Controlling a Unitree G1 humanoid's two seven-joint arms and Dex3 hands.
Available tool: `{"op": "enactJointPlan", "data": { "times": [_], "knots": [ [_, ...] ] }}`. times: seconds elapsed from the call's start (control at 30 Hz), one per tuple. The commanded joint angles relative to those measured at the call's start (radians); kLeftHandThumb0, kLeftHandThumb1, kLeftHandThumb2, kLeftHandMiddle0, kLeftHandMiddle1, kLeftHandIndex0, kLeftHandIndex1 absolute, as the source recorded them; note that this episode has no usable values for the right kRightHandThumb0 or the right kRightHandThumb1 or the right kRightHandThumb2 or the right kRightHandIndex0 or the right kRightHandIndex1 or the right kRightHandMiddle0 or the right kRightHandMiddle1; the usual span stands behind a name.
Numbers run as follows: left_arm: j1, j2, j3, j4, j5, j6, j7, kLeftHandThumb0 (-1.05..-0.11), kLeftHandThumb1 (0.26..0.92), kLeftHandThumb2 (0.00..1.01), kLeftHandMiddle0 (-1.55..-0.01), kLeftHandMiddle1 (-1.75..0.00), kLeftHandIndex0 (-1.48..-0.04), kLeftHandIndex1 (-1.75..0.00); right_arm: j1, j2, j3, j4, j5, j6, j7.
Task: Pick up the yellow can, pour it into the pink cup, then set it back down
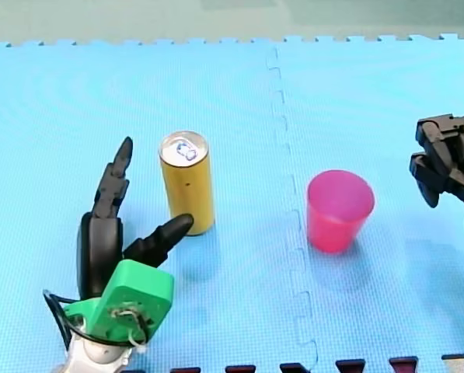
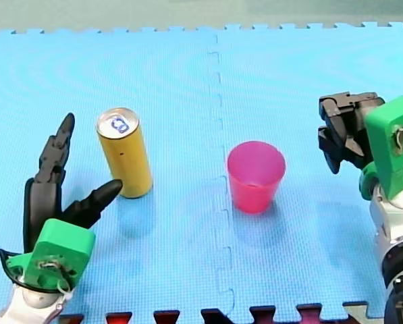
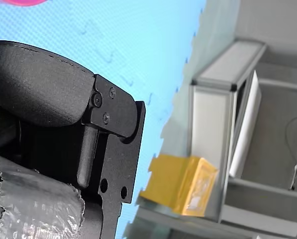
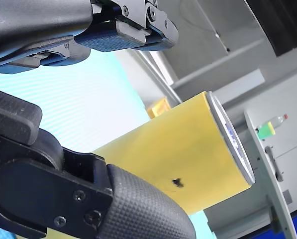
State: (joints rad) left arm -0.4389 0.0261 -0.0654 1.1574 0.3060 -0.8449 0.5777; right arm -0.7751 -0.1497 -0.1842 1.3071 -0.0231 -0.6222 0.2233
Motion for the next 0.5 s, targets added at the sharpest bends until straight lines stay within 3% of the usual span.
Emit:
{"op": "enactJointPlan", "data": {
  "times": [0.0, 0.2, 0.47],
  "knots": [
    [-0.025, 0.003, 0.007, 0.012, -0.008, 0.014, -0.003, -1.048, 0.904, 0.01, -0.3, 0.0, -0.26, 0.0, -0.004, -0.006, -0.001, 0.0, 0.001, 0.001, 0.001],
    [-0.086, 0.006, 0.008, 0.04, -0.009, 0.065, -0.01, -1.048, 0.921, 0.02, -0.3, 0.0, -0.25, 0.0, -0.002, -0.008, -0.001, 0.001, 0.001, -0.001, 0.002],
    [-0.113, 0.011, 0.011, 0.043, -0.018, 0.058, -0.034, -1.048, 0.919, 0.02, -0.31, -0.01, -0.25, 0.0, 0.0, -0.012, -0.003, 0.001, 0.002, -0.004, 0.007]
  ]
}}
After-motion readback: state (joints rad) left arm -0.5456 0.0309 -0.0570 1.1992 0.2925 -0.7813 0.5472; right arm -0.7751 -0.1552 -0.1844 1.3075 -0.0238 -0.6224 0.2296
